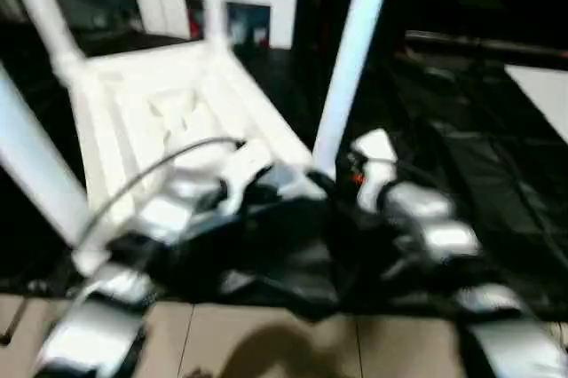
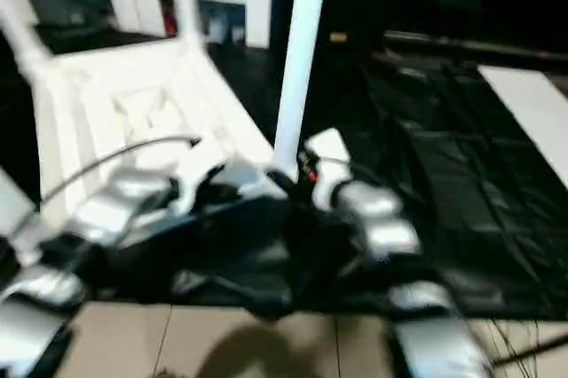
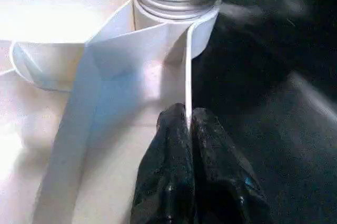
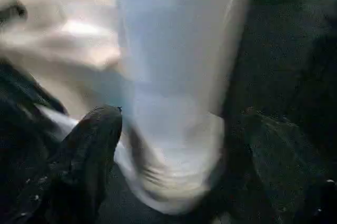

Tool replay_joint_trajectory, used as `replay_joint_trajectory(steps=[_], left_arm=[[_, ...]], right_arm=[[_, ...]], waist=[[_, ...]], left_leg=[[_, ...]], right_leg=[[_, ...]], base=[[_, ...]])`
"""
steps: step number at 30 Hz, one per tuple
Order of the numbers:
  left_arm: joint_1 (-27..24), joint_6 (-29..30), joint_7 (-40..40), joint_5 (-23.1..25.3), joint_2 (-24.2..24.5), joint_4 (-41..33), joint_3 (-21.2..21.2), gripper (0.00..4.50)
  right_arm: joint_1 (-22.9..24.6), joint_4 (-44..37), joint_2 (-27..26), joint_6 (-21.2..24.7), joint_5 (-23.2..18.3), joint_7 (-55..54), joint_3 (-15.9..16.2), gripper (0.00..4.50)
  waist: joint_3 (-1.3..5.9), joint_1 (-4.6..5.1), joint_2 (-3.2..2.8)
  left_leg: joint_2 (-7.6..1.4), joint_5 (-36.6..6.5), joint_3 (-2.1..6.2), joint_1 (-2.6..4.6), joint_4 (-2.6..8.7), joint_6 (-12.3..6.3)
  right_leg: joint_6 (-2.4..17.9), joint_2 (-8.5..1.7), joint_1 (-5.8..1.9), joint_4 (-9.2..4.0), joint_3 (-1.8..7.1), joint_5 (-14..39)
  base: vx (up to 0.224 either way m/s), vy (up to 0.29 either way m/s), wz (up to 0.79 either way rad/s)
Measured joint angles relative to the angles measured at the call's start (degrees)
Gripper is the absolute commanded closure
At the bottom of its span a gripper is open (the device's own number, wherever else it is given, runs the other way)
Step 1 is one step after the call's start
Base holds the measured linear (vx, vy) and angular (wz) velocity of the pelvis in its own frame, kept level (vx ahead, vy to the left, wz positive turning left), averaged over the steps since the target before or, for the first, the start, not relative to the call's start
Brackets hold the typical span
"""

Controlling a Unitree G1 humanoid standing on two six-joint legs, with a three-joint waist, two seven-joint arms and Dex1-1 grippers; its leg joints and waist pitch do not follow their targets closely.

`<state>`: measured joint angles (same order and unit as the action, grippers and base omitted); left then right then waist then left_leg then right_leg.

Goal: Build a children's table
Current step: Rotate leg to tighten

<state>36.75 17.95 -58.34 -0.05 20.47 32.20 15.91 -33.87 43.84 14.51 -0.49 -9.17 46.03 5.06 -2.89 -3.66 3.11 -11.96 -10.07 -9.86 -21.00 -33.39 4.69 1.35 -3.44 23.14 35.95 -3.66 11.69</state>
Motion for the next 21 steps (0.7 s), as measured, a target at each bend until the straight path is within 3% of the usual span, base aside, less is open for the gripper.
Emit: replay_joint_trajectory(steps=[4, 12, 21], left_arm=[[-3.1, -1.4, -8.1, -1.7, 5.0, -5.1, 1.4, 4.5], [-4.9, 0.1, -11.5, -2.3, 5.8, -8.5, 2.2, 4.5], [-5.0, 0.4, -12.2, -2.4, 5.9, -8.9, 2.3, 4.5]], right_arm=[[2.9, -4.9, 2.5, 0.5, -1.5, 10.1, 1.9, 0.37], [4.2, -7.1, 4.2, 2.6, -2.5, 16.4, 2.9, 0.37], [4.7, -7.4, 4.5, 3.8, -2.1, 18.6, 4.4, 1.11]], waist=[[-0.05, -0.04, 0.09], [-0.1, -0.4, 0.18], [-0.1, -0.64, 0.18]], left_leg=[[0.01, -0.1, 0.0, -0.1, -0.1, -0.11], [0.0, -0.2, -0.03, -0.09, -0.21, 0.18], [0.0, -0.2, -0.03, -0.09, -0.22, 0.14]], right_leg=[[0.0, -0.02, 0.0, -0.16, 0.01, 0.0], [0.0, -0.07, -0.04, -0.05, 0.02, 0.0], [0.0, -0.06, -0.04, -0.03, 0.02, 0.0]], base=[[0.0, 0.0, 0.0], [0.0, 0.0, 0.0], [0.0, 0.0, 0.0]])
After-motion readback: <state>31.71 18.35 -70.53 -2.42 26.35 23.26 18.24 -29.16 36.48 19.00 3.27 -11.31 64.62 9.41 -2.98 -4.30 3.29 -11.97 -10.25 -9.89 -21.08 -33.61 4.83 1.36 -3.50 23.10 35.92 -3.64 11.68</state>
